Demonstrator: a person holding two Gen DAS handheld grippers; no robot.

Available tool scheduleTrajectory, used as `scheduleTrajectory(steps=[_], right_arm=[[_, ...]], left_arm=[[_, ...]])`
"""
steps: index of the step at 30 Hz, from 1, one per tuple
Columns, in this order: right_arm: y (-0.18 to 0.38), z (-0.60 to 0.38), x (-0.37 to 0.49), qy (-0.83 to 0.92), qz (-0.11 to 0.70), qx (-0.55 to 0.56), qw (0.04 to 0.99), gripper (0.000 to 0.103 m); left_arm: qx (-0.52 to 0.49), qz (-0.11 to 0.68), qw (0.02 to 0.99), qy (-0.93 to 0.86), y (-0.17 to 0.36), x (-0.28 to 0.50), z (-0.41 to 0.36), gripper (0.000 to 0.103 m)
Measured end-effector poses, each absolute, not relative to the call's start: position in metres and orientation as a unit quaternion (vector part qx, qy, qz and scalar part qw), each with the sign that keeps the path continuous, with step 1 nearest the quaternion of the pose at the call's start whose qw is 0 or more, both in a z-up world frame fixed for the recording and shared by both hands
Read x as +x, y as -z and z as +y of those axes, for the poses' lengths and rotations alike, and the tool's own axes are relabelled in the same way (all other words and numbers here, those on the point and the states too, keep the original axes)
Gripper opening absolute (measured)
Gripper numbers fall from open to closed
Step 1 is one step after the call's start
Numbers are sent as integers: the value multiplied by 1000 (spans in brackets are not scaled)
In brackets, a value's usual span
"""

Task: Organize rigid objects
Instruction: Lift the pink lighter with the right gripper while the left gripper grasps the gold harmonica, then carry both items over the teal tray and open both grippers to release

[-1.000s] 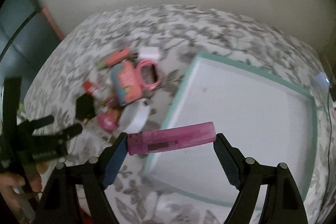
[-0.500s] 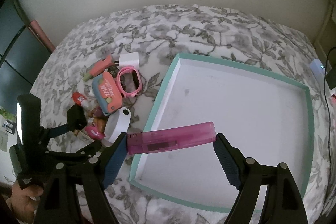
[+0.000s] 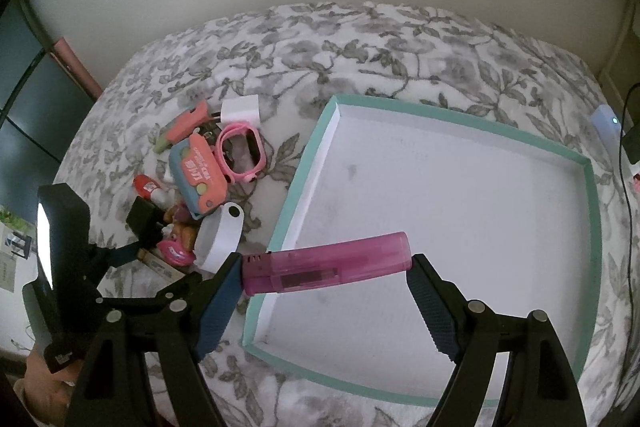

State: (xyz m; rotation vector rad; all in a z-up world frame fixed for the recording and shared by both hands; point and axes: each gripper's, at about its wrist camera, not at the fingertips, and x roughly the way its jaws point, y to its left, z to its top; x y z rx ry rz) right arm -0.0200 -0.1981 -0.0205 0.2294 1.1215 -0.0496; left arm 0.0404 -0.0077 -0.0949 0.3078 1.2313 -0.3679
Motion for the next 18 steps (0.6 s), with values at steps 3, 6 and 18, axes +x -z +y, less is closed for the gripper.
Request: scheduleTrajectory(steps=[3, 6, 18], right_arm=[[23, -199, -20, 25, 534, 112, 838, 84], [23, -201, -21, 27, 533, 117, 838, 84], [16, -242, -25, 89, 513, 164, 838, 84]], left_arm=[[145, 570, 790, 175, 89, 36, -9, 82], [148, 565, 793, 173, 77, 29, -9, 82], [121, 516, 822, 211, -5, 34, -62, 82]])
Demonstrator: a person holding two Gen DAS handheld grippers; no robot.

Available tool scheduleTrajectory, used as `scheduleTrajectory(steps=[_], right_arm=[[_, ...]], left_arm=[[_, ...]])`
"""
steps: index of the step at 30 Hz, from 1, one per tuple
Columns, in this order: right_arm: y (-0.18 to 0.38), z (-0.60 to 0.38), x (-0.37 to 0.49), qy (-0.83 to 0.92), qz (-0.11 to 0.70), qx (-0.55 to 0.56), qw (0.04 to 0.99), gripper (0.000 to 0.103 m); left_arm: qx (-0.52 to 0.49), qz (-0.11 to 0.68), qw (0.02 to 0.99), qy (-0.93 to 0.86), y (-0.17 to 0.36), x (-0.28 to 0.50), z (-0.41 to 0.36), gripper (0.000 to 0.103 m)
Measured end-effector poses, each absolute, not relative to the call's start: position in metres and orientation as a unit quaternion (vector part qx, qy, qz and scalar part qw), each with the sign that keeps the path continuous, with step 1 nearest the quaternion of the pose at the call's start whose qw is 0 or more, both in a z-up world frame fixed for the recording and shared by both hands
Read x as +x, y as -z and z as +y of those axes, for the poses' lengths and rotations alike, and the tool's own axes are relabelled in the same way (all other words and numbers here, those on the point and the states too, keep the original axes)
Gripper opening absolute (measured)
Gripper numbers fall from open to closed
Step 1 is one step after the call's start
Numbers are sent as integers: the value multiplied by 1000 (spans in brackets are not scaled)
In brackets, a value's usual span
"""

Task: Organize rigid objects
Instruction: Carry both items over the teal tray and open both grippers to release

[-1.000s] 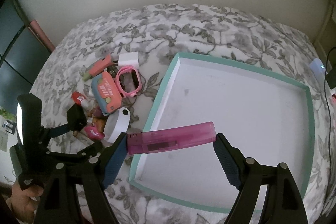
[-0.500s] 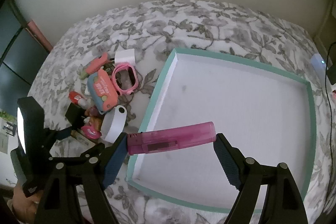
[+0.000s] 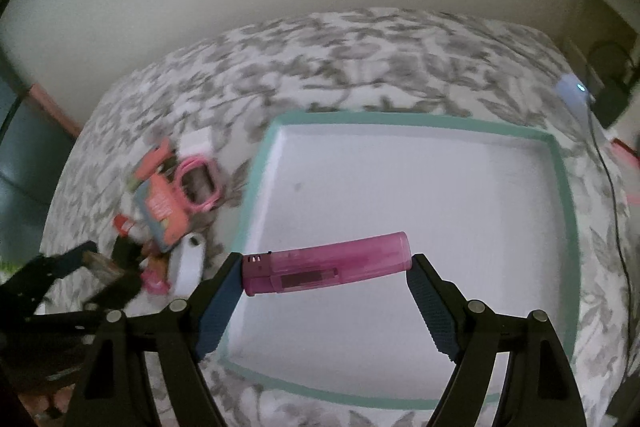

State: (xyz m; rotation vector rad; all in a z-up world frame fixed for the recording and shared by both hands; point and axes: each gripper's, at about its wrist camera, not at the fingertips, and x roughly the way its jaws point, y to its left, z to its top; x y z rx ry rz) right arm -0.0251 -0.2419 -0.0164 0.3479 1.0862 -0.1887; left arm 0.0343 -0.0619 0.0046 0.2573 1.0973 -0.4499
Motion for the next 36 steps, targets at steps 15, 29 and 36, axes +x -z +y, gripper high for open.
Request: scheduleTrajectory(steps=[15, 29, 36], right_arm=[[20, -346, -32, 230, 494, 211, 811, 84], [47, -388, -27, 264, 514, 209, 789, 84], [60, -388, -23, 261, 529, 200, 782, 84]], left_arm=[[95, 532, 806, 241, 15, 65, -182, 82], [83, 552, 796, 235, 52, 78, -229, 83], [78, 560, 792, 228, 64, 78, -227, 83]])
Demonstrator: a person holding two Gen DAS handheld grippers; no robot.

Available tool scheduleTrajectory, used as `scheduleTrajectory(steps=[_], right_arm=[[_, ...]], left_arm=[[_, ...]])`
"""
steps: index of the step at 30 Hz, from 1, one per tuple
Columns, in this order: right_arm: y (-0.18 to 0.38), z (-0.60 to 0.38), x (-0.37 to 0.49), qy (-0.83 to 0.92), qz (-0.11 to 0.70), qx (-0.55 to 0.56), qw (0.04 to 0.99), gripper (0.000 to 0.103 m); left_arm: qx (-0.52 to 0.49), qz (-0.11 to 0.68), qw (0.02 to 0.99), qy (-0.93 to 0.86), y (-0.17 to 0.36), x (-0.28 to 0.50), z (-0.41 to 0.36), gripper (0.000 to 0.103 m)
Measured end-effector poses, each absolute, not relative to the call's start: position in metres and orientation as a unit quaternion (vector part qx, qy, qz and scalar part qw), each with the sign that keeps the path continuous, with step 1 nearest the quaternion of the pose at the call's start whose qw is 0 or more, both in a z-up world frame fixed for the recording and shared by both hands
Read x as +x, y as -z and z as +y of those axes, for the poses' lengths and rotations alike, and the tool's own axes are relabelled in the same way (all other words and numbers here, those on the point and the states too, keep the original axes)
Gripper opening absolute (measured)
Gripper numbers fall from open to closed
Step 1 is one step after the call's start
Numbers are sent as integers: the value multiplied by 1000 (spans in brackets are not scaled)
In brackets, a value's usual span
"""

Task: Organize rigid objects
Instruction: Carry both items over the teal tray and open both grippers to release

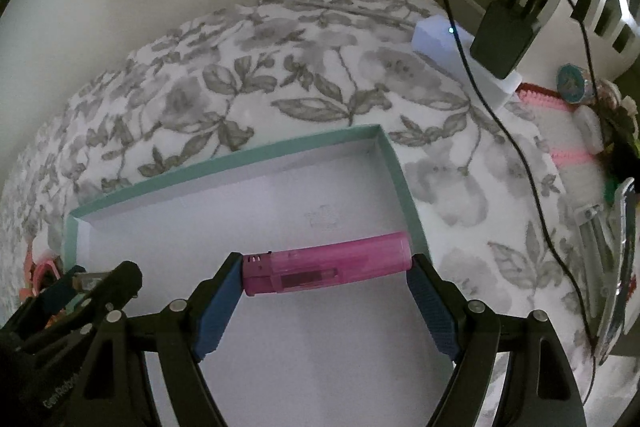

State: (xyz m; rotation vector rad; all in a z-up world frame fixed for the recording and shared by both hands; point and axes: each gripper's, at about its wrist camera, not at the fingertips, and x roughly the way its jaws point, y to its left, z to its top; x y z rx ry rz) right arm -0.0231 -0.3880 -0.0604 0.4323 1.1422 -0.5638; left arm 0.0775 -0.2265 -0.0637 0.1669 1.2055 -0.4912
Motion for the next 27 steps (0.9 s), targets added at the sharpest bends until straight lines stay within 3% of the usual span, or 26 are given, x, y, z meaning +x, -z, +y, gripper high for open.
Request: scheduleTrajectory(steps=[18, 22, 27], right_arm=[[79, -380, -19, 258, 554, 186, 769, 84], [75, -381, -20, 256, 553, 186, 771, 87], [65, -379, -18, 257, 549, 171, 777, 88]], left_arm=[[75, 571, 789, 216, 73, 77, -224, 83], [72, 565, 792, 221, 64, 77, -224, 89], [70, 554, 798, 226, 49, 77, -225, 89]])
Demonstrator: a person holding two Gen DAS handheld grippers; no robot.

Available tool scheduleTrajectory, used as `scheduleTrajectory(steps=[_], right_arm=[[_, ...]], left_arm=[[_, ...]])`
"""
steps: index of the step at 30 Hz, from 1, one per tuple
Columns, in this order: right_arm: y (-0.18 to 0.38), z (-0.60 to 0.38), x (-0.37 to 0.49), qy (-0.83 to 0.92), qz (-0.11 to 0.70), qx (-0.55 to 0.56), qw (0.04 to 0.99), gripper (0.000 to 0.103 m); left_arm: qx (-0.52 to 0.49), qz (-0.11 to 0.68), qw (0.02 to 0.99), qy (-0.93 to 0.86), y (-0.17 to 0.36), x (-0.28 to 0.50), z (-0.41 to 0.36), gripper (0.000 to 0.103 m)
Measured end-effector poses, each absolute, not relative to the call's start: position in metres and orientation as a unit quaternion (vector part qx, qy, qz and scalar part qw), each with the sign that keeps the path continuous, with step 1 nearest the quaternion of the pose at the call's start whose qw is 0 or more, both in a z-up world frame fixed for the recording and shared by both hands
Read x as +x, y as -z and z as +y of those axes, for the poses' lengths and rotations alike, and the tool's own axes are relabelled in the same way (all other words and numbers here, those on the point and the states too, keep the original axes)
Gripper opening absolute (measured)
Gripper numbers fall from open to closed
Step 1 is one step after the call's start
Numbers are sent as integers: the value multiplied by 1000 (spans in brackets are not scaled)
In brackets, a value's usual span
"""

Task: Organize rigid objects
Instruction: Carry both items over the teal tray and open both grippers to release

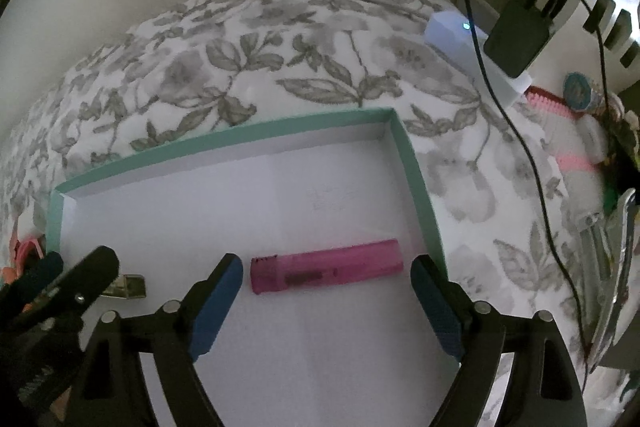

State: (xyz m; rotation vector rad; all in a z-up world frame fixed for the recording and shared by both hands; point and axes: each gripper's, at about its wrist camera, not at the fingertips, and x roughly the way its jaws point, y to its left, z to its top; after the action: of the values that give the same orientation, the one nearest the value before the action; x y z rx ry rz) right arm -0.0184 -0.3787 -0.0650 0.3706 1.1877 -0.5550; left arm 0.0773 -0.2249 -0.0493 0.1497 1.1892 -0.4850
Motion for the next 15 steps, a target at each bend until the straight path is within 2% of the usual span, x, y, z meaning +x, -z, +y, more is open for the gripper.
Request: scheduleTrajectory(steps=[4, 5, 6, 13, 14, 15], right_arm=[[52, -377, -16, 256, 539, 161, 786, 89], [48, -375, -16, 256, 535, 157, 789, 94], [45, -374, -17, 256, 531, 155, 793, 103], [35, -374, -16, 256, 520, 147, 802, 103], [35, -374, -17, 256, 519, 147, 802, 103], [35, -374, -16, 257, 520, 147, 802, 103]], left_arm=[[66, 538, 808, 229, 33, 77, -222, 89], [62, 533, 812, 228, 27, 78, -221, 89], [59, 531, 814, 227, 25, 78, -219, 89], [49, 511, 834, 200, 8, 84, -203, 90], [47, 510, 836, 196, 8, 85, -201, 91], [44, 511, 837, 193, 9, 87, -198, 98]])
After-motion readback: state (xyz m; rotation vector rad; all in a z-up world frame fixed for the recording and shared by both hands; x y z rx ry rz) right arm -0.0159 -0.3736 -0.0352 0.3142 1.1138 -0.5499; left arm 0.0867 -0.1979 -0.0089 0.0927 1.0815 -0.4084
